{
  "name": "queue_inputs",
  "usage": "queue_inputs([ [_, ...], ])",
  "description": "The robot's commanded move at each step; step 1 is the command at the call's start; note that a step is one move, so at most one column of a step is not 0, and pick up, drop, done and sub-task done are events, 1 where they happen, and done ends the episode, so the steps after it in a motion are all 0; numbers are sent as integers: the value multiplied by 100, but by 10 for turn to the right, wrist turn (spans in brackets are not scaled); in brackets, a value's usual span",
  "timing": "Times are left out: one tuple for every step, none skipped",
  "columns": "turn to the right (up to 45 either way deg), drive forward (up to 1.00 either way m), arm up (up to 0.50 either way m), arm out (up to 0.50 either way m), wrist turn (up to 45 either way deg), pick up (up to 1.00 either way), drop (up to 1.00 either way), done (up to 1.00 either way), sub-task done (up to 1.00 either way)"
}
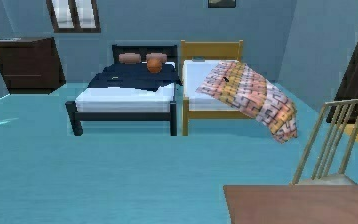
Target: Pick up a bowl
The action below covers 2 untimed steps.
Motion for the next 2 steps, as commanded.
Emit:
queue_inputs([
  [0,0,10,0,0,0,0,0,0],
  [0,0,0,0,0,0,0,100,0],
])
